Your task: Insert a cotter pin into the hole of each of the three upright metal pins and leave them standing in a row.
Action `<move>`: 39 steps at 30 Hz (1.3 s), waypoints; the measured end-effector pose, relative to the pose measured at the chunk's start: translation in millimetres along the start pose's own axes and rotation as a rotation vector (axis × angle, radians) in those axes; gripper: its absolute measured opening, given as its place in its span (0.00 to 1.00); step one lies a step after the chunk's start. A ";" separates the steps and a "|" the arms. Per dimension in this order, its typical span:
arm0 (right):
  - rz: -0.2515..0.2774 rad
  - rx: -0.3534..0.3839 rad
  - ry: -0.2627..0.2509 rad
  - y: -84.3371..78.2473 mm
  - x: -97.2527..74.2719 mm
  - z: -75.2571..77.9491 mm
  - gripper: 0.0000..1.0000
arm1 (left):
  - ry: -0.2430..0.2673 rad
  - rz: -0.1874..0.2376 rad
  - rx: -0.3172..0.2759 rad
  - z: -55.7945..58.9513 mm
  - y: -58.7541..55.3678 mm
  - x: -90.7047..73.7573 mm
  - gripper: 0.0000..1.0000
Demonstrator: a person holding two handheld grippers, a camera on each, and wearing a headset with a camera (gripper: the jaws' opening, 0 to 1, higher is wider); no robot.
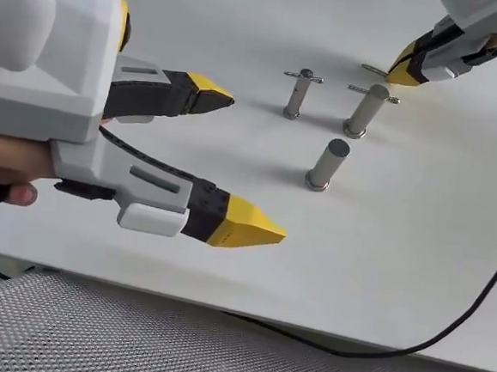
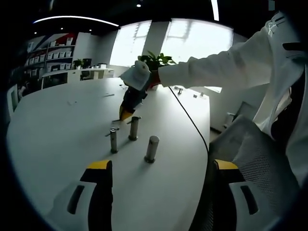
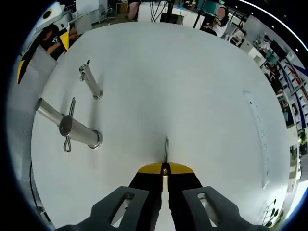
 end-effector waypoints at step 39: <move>0.455 -0.094 -0.210 23.9 -102.6 -138.3 0.00 | -0.165 0.079 -0.476 -8.0 70.6 83.3 0.26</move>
Point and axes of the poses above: the centre of the closed fingertips' face, and the gripper's own axes: x roughly forward along the fingers, z roughly to its right, y roughly out of its top, the point moved 9 cm from there along -x, roughly backward along the fingers, and after that the axes turned 8 degrees about y, right-handed, at the moved point
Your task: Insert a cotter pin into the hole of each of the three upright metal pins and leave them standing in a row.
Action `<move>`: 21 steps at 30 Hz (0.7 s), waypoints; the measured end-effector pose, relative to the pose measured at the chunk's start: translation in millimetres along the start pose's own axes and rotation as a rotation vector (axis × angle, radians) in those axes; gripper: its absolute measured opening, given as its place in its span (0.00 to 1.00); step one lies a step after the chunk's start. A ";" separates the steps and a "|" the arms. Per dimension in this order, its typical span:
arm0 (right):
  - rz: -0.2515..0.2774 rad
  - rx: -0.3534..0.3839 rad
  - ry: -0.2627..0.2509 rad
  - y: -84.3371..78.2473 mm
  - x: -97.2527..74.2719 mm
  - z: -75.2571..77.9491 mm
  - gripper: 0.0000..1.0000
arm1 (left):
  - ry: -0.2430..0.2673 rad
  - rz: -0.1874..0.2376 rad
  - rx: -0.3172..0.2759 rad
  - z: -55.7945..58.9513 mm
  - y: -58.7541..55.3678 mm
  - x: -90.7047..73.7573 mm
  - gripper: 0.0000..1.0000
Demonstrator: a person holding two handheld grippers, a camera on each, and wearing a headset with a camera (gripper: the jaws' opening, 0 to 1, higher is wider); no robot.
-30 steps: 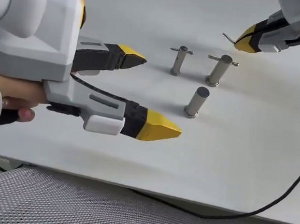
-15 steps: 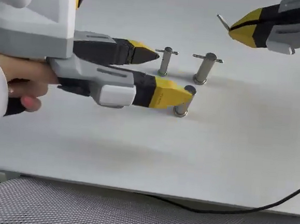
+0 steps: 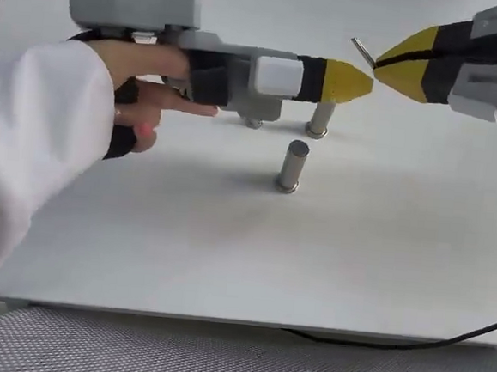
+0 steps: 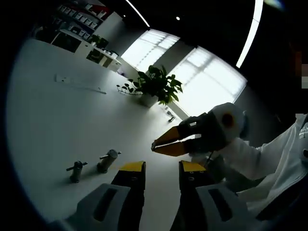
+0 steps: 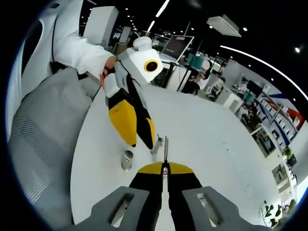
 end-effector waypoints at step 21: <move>-0.069 -0.098 0.075 1.8 7.9 -26.6 0.00 | 0.001 -0.085 -0.063 -1.8 -6.6 2.5 0.04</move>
Point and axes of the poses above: the centre of the closed fingertips' face, and the gripper's own axes: x roughly forward along the fingers, z roughly to its right, y roughly out of its top, the point moved 9 cm from there along -x, roughly backward along the fingers, and after that the axes turned 8 degrees about y, right-handed, at the moved point
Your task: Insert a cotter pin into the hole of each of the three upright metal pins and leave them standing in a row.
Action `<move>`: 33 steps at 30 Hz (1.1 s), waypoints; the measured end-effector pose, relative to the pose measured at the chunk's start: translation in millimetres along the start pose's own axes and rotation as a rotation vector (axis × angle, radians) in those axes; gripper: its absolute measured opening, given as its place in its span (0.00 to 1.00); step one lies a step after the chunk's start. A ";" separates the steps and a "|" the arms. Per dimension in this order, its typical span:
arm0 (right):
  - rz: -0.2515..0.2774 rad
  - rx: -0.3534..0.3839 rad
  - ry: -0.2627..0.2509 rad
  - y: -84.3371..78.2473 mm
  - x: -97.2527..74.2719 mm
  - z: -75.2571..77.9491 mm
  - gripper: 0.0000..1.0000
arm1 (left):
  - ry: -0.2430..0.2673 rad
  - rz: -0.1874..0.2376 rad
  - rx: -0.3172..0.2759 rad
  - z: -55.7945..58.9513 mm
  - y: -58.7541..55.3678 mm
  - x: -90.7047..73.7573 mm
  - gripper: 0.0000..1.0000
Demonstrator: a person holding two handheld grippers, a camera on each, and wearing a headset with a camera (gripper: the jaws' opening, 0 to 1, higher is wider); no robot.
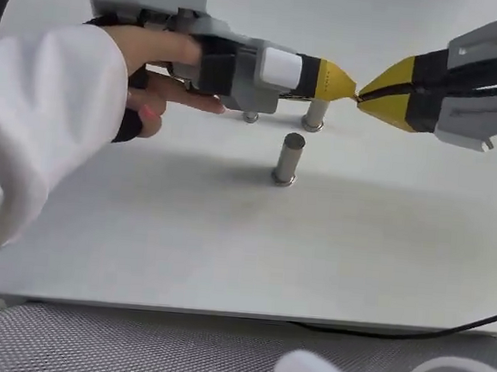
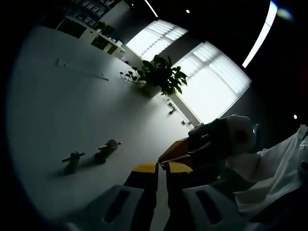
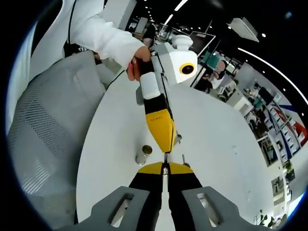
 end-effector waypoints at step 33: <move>0.013 0.018 0.026 8.0 8.0 -3.3 0.00 | 0.022 -0.022 -0.018 -6.8 -6.7 -6.4 0.00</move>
Point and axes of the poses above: the centre of the closed fingertips' face, and the gripper's own axes: x roughly forward along the fingers, z roughly to its right, y roughly out of its top, the point moved 9 cm from there along -x, roughly backward along the fingers, and after that the axes turned 8 degrees about y, right-handed, at the moved point
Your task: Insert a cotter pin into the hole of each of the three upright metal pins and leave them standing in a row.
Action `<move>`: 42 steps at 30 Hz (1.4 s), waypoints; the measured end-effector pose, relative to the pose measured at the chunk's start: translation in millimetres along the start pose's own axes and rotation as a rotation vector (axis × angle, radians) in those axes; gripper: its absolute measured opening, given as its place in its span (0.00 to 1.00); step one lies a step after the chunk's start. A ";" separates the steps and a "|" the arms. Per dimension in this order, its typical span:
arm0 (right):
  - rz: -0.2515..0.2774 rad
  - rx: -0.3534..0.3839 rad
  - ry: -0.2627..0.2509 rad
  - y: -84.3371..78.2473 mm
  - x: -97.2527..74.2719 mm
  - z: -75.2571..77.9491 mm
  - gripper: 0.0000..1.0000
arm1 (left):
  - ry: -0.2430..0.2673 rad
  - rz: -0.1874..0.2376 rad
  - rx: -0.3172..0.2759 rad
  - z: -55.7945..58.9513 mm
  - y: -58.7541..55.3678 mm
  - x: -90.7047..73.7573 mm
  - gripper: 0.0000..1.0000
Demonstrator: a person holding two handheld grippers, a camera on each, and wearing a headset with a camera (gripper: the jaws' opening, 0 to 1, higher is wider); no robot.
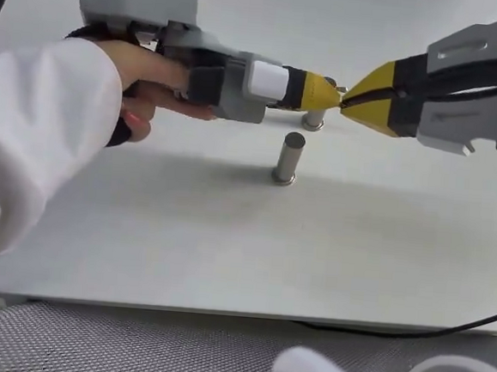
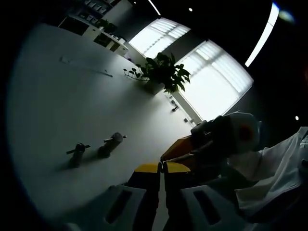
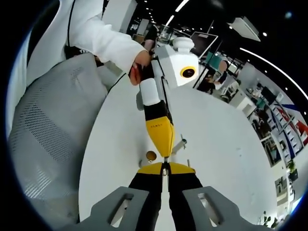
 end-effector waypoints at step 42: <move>0.225 0.412 0.275 -9.8 14.9 -27.8 0.00 | -0.120 -0.087 0.787 15.6 -21.6 -15.4 0.01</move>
Point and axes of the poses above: the centre of the closed fingertips' face, and the gripper's own axes: x roughly forward along the fingers, z roughly to its right, y roughly out of its top, the point moved 9 cm from there along -x, roughly backward along the fingers, and after that the axes turned 8 degrees about y, right-handed, at the moved point
